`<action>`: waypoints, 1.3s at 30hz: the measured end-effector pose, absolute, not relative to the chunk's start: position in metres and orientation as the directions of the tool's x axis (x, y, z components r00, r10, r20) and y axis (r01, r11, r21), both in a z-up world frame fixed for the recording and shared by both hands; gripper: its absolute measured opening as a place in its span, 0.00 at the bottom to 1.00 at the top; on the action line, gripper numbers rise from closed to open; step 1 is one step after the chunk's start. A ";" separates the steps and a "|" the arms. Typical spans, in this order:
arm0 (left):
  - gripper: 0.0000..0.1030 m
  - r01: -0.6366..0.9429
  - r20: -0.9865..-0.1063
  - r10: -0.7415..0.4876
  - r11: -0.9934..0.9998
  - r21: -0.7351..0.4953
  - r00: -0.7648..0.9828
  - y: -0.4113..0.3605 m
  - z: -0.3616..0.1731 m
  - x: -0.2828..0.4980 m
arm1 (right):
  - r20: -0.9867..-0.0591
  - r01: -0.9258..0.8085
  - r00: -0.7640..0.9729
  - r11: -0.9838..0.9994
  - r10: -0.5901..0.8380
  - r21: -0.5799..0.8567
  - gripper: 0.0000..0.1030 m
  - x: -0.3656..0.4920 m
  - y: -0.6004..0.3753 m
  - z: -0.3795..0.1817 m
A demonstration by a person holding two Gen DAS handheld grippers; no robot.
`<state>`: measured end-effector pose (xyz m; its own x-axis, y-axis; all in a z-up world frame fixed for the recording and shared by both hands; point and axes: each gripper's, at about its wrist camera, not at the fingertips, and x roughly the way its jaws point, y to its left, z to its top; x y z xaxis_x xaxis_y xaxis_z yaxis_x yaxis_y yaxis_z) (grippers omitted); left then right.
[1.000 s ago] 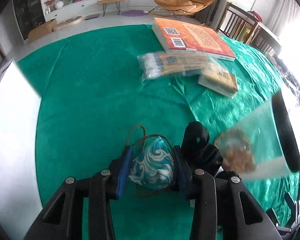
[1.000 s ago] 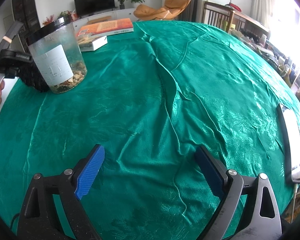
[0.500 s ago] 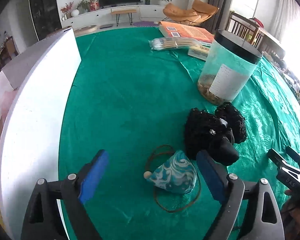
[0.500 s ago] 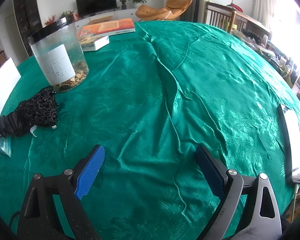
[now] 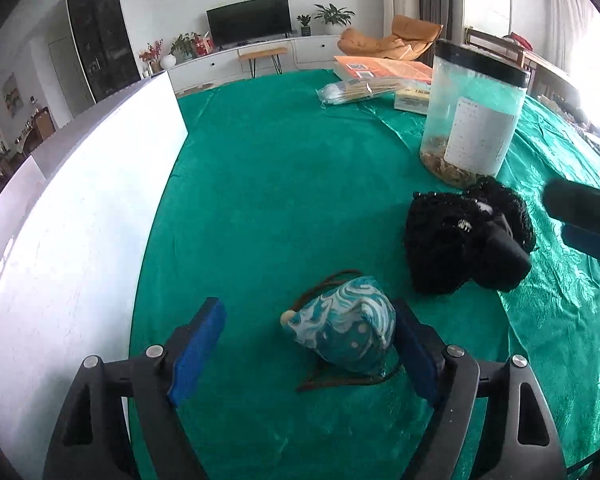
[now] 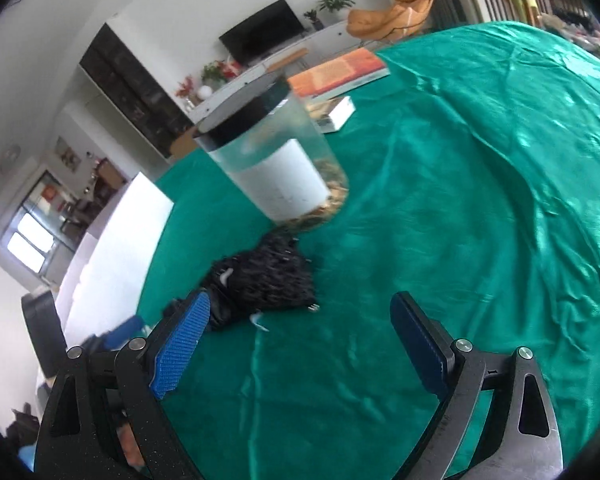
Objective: Organize soft objects
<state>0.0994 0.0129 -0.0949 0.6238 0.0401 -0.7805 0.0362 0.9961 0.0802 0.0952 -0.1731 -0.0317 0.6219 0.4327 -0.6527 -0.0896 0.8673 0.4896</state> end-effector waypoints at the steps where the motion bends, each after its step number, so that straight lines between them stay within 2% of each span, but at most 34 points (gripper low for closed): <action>1: 0.79 0.035 -0.779 0.033 0.997 0.071 0.626 0.015 -0.097 0.098 | -0.661 -0.101 0.610 0.871 0.436 0.481 0.91 0.104 -0.158 -0.032; 4: 0.79 0.028 -0.785 0.009 0.999 0.034 0.619 0.021 -0.097 0.096 | -0.698 -0.173 0.557 0.885 0.450 0.432 0.91 0.121 -0.112 -0.041; 7: 0.81 0.026 -0.791 -0.022 1.000 -0.007 0.611 0.027 -0.099 0.097 | -0.726 -0.178 0.609 0.947 0.320 0.269 0.87 0.118 -0.096 -0.044; 12: 0.89 0.041 -0.798 -0.027 0.999 -0.003 0.603 0.022 -0.101 0.098 | -0.722 0.257 0.692 0.935 -0.002 0.244 0.87 0.093 -0.182 -0.046; 14: 0.91 0.048 -0.799 -0.032 0.999 -0.005 0.600 0.020 -0.101 0.098 | -0.732 0.343 0.672 0.923 -0.110 0.177 0.87 0.104 -0.215 -0.043; 16: 0.97 0.060 -0.803 -0.043 0.998 -0.009 0.594 0.019 -0.102 0.098 | -0.729 0.411 0.663 0.897 -0.171 0.164 0.87 0.121 -0.259 -0.036; 18: 1.00 0.070 -0.808 -0.040 0.998 0.001 0.587 0.015 -0.103 0.099 | -0.703 0.424 0.700 0.866 -0.128 0.264 0.88 0.124 -0.300 -0.027; 20: 1.00 0.067 -0.809 -0.042 0.998 -0.003 0.587 0.016 -0.104 0.099 | -0.690 0.392 0.720 0.865 -0.077 0.313 0.89 0.118 -0.317 -0.017; 26: 1.00 0.066 -0.809 -0.041 0.998 -0.003 0.587 0.015 -0.104 0.100 | -0.691 0.145 0.718 0.953 0.084 0.268 0.90 0.062 -0.273 -0.018; 33: 1.00 0.066 -0.809 -0.041 0.998 -0.003 0.587 0.015 -0.104 0.100 | -0.736 -0.223 0.641 0.970 0.218 0.094 0.90 0.039 -0.189 -0.029; 37: 1.00 0.066 -0.809 -0.041 0.998 -0.003 0.587 0.015 -0.104 0.099 | -0.798 -0.310 0.578 0.951 0.170 -0.022 0.89 0.051 -0.157 -0.046; 39: 1.00 0.066 -0.809 -0.041 0.998 -0.003 0.587 0.015 -0.103 0.099 | -0.809 -0.271 0.579 0.960 0.105 -0.069 0.89 0.071 -0.158 -0.052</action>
<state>0.0994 0.0153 -0.1035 0.5867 -0.0410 -0.8088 0.0660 0.9978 -0.0027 0.0708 -0.1578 -0.0516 0.5789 0.1048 -0.8086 -0.2707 0.9602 -0.0693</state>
